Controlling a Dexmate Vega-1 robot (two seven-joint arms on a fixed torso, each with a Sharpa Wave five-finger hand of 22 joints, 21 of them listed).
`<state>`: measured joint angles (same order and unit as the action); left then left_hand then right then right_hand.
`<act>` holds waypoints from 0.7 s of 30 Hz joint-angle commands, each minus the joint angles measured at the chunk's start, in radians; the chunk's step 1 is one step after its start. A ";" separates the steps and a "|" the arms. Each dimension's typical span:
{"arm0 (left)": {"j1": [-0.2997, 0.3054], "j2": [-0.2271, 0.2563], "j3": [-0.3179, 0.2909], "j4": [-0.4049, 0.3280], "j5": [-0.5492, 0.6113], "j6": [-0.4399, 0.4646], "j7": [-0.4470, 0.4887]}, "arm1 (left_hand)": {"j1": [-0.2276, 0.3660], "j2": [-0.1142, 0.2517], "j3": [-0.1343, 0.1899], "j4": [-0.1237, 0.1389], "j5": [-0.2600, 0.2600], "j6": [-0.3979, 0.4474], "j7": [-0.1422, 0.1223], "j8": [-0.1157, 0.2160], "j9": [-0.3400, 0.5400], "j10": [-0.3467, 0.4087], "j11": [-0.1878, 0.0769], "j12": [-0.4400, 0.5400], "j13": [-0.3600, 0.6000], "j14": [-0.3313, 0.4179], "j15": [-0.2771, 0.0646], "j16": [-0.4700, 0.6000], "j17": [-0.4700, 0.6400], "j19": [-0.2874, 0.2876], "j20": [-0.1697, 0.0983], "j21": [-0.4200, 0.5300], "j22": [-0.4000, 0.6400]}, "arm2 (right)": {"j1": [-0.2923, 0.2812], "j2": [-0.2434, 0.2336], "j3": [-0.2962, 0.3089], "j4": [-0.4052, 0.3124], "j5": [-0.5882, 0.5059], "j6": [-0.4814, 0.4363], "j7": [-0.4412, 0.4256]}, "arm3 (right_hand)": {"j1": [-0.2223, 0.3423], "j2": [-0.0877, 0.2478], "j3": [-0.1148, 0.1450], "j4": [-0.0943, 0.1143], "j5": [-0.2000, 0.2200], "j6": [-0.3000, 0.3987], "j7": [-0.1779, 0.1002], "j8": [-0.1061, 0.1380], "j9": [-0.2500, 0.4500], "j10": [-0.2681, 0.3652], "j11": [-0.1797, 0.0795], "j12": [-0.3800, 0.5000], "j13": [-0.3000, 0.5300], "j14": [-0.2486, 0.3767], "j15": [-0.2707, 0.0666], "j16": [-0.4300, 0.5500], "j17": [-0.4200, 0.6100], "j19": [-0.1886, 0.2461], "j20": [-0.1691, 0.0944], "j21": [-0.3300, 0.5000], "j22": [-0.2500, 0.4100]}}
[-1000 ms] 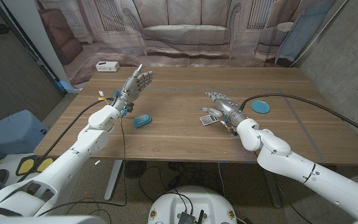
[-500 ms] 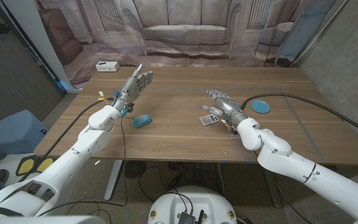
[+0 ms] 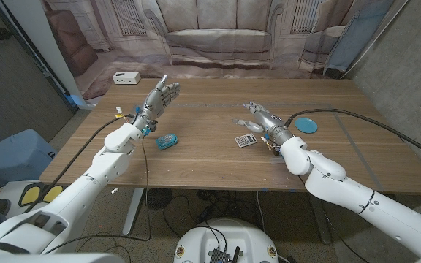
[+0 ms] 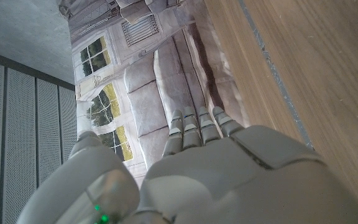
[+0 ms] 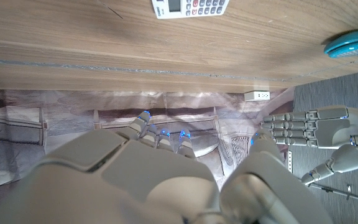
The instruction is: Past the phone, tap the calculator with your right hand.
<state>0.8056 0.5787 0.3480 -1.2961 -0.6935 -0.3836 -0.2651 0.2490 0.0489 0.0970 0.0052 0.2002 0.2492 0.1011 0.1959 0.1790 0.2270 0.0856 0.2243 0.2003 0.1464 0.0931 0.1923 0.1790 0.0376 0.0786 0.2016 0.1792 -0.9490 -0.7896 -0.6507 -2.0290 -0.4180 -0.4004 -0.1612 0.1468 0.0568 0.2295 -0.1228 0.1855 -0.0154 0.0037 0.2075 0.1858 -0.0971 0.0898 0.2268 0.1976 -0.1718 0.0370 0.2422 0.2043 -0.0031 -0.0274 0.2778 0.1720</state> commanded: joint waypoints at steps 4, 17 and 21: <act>-0.003 -0.002 -0.002 0.002 -0.003 -0.005 -0.006 | 0.001 0.009 0.001 -0.005 -0.003 0.000 0.008 -0.003 0.004 0.004 0.012 -0.005 0.002 0.006 0.001 -0.002 0.002 0.002 -0.002 0.000 0.001 | -0.029 0.013 0.064 0.044 0.102 0.150 -0.085 | 0.022 0.000 0.004 -0.012 0.000 0.034 0.011 0.010 0.003 0.034 0.001 0.013 0.000 0.013 -0.007 0.009 -0.001 0.048 -0.013 0.009 0.000; -0.004 0.004 0.001 -0.007 0.003 -0.007 -0.010 | 0.002 0.010 0.000 -0.007 -0.002 -0.008 0.005 -0.007 0.004 0.005 0.006 -0.005 0.002 0.006 0.002 -0.002 0.002 0.003 -0.002 -0.001 0.001 | -0.027 0.025 0.095 0.076 0.159 0.232 -0.102 | 0.030 -0.002 0.005 -0.016 0.000 0.090 0.005 0.024 0.003 0.041 -0.007 0.009 -0.001 0.025 -0.008 0.004 -0.002 0.057 -0.014 -0.002 -0.001; -0.007 0.000 0.002 -0.007 0.005 -0.010 -0.009 | 0.003 0.010 0.000 -0.007 -0.002 -0.010 0.006 -0.007 0.004 0.005 0.004 -0.004 0.002 0.006 0.002 -0.002 0.002 0.003 -0.002 0.000 0.001 | -0.030 0.029 0.114 0.082 0.198 0.257 -0.100 | 0.030 -0.002 0.004 -0.015 -0.001 0.095 0.016 0.022 0.003 0.052 0.004 0.011 -0.002 0.035 -0.007 0.006 -0.002 0.068 -0.014 -0.003 -0.001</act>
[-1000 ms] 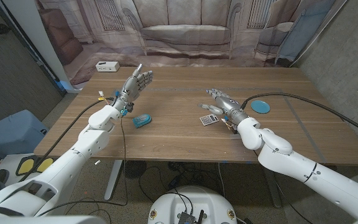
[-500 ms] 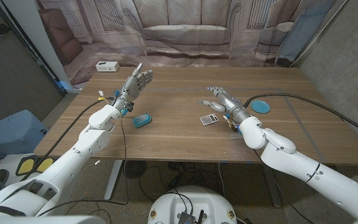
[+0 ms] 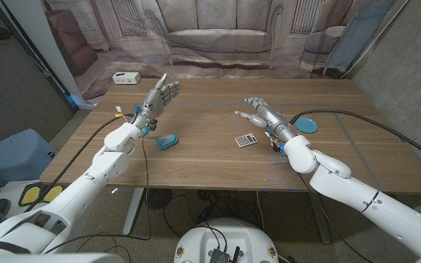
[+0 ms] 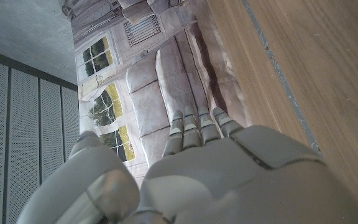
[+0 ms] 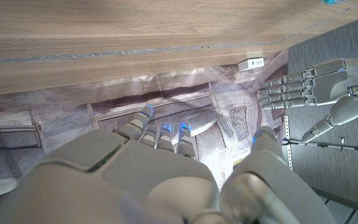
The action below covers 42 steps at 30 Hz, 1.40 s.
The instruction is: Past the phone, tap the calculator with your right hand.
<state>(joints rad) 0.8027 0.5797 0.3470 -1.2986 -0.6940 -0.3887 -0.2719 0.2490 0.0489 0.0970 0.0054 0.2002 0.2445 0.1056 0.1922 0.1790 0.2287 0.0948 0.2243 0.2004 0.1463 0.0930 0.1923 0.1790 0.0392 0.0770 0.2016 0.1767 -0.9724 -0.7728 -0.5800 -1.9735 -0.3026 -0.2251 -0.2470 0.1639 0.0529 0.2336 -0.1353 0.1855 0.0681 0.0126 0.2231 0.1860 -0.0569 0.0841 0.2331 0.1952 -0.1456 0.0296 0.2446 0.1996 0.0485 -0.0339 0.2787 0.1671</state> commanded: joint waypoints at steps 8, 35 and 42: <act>-0.011 -0.006 0.009 -0.003 0.008 0.002 0.000 | 0.003 0.010 0.000 -0.008 -0.002 -0.005 0.002 -0.003 0.004 0.002 -0.005 -0.005 0.002 0.007 0.001 -0.002 0.002 0.002 -0.001 -0.001 0.003 | -0.011 0.021 0.073 0.062 0.153 0.167 -0.017 | 0.017 0.003 0.001 -0.004 0.000 0.022 0.015 0.006 0.003 0.005 0.012 -0.001 0.000 0.012 0.002 0.001 0.002 0.026 -0.009 -0.006 0.003; -0.032 -0.029 0.026 0.001 0.033 0.004 0.031 | 0.004 0.011 -0.001 -0.012 -0.003 -0.002 0.005 -0.001 0.003 0.005 -0.006 -0.005 0.002 0.006 -0.001 -0.003 0.002 0.004 -0.001 -0.001 0.003 | -0.011 0.092 0.169 0.240 0.482 0.456 0.065 | 0.029 -0.003 0.001 -0.008 -0.001 0.040 0.040 -0.003 0.004 0.052 0.022 0.006 0.000 0.061 0.008 0.003 0.000 0.098 -0.005 -0.002 0.003; -0.043 -0.039 0.033 0.007 0.035 0.014 0.037 | 0.004 0.011 -0.001 -0.013 -0.003 -0.004 0.004 -0.002 0.003 0.002 -0.006 -0.006 0.002 0.001 -0.003 -0.005 0.002 0.004 -0.002 -0.001 0.003 | -0.007 0.106 0.189 0.271 0.552 0.479 0.085 | 0.031 -0.008 -0.001 -0.008 -0.001 0.042 0.046 -0.006 0.003 0.066 0.026 0.009 0.000 0.073 0.012 0.004 0.000 0.108 -0.002 -0.004 0.003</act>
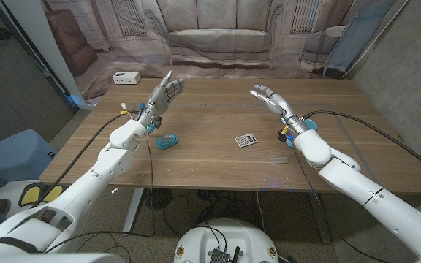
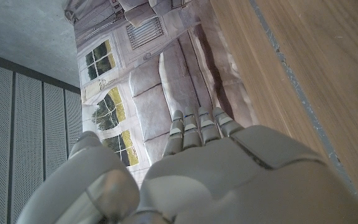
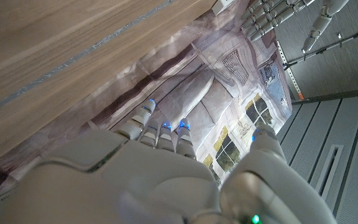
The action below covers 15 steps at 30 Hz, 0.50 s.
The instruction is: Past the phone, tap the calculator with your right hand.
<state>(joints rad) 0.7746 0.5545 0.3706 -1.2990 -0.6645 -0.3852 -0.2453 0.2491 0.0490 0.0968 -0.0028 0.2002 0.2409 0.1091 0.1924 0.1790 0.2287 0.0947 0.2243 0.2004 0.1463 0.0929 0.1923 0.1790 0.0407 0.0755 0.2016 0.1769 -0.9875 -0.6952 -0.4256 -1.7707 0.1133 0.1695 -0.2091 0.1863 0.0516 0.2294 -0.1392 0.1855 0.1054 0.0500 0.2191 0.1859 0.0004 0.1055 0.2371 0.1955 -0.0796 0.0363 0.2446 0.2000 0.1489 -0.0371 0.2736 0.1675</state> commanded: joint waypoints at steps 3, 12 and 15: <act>-0.023 -0.016 0.014 0.012 0.011 0.014 0.011 | 0.004 0.011 -0.001 -0.005 -0.003 -0.003 -0.001 -0.003 0.003 -0.003 -0.004 -0.008 0.002 -0.003 -0.004 -0.006 0.002 0.001 -0.001 -0.002 0.003 | 0.015 0.034 0.041 0.088 0.171 0.100 0.066 | 0.009 -0.009 0.002 -0.005 -0.001 0.007 0.010 -0.002 0.004 0.021 0.008 0.008 0.000 0.010 0.008 0.003 0.000 0.011 0.002 -0.001 0.002; -0.041 -0.028 0.019 0.026 0.014 0.020 0.018 | 0.005 0.012 -0.001 -0.006 -0.003 -0.009 0.000 -0.005 0.003 -0.014 -0.003 -0.012 0.002 -0.010 -0.003 -0.008 0.002 -0.006 -0.001 -0.005 0.003 | 0.048 0.067 0.053 0.191 0.338 0.158 0.191 | 0.009 -0.013 0.000 -0.005 -0.001 0.013 0.013 -0.003 0.003 0.035 0.005 0.009 0.000 0.022 0.009 0.004 0.000 0.025 0.003 -0.002 0.002; -0.045 -0.035 0.020 0.032 0.016 0.021 0.027 | 0.005 0.013 -0.001 -0.007 -0.003 -0.012 -0.001 -0.005 0.003 -0.015 -0.001 -0.012 0.002 -0.017 -0.005 -0.010 0.002 -0.010 -0.001 -0.006 0.003 | 0.061 0.077 0.055 0.223 0.373 0.175 0.222 | 0.011 -0.013 0.000 -0.005 -0.001 0.018 0.014 -0.002 0.003 0.043 0.005 0.011 0.000 0.028 0.009 0.005 -0.001 0.026 0.005 -0.004 0.002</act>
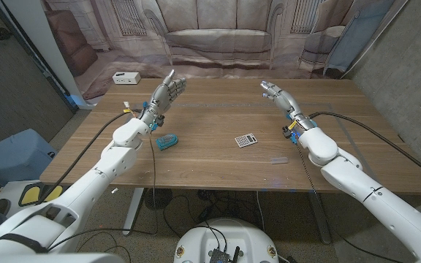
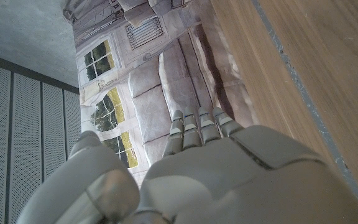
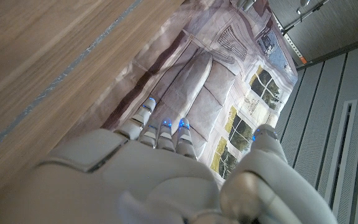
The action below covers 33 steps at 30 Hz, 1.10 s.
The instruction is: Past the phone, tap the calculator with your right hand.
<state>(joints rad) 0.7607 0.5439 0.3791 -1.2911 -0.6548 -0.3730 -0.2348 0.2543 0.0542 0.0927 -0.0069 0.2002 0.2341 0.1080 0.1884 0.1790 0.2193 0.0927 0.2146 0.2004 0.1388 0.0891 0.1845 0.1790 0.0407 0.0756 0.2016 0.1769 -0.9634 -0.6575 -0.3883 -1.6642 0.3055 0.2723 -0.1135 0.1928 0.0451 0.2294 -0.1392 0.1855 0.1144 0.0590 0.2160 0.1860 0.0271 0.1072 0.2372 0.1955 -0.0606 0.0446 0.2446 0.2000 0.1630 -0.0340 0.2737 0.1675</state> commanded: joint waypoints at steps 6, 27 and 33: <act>-0.038 -0.033 0.013 0.022 0.009 0.017 0.032 | 0.001 0.008 0.004 -0.004 -0.003 -0.008 0.003 -0.002 0.003 -0.009 -0.003 -0.004 0.002 -0.017 0.002 -0.004 0.002 -0.014 -0.004 -0.007 0.003 | 0.069 0.077 0.026 0.203 0.290 0.126 0.232 | 0.006 -0.008 -0.001 -0.006 -0.001 0.011 0.005 0.000 0.003 0.019 0.006 0.010 0.000 0.013 0.001 0.005 -0.001 0.015 0.003 -0.005 0.002; -0.032 -0.034 0.017 -0.056 0.002 0.099 0.099 | 0.003 0.011 0.004 -0.007 -0.003 -0.014 0.003 -0.001 0.004 -0.013 -0.001 -0.004 0.003 -0.021 0.002 -0.001 0.002 -0.022 -0.009 -0.009 0.003 | 0.140 0.155 0.064 0.425 0.524 0.170 0.511 | -0.008 -0.036 -0.018 -0.001 -0.002 0.000 0.015 -0.012 0.003 0.037 0.001 0.005 -0.001 0.041 0.000 0.005 0.001 0.053 0.003 -0.009 0.002; -0.025 -0.037 0.013 -0.047 -0.013 0.098 0.089 | 0.003 0.012 0.004 -0.007 -0.003 -0.015 0.002 -0.001 0.004 -0.012 -0.001 -0.003 0.003 -0.020 0.002 0.000 0.002 -0.022 -0.009 -0.008 0.003 | 0.129 0.155 0.065 0.412 0.526 0.158 0.514 | -0.014 -0.042 -0.023 0.001 -0.001 -0.008 0.016 -0.016 0.003 0.031 0.003 0.000 -0.001 0.036 0.005 0.000 0.002 0.053 0.005 -0.014 0.002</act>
<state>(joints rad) 0.7295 0.5054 0.3944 -1.3324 -0.6521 -0.2911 -0.1443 0.2542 0.0541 0.0960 -0.0102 0.2002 0.2209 0.1106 0.1885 0.1790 0.2052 0.0892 0.2108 0.2004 0.1247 0.0890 0.1837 0.1790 0.0229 0.0645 0.1957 0.1770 -0.8398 -0.5265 -0.3342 -1.2941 0.7641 0.4339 0.3234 0.1752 0.0117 0.2105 -0.1357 0.1855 0.1120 0.0712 0.2032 0.1861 0.0626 0.1072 0.2400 0.1910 -0.0284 0.0410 0.2445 0.2001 0.2058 -0.0304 0.2658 0.1676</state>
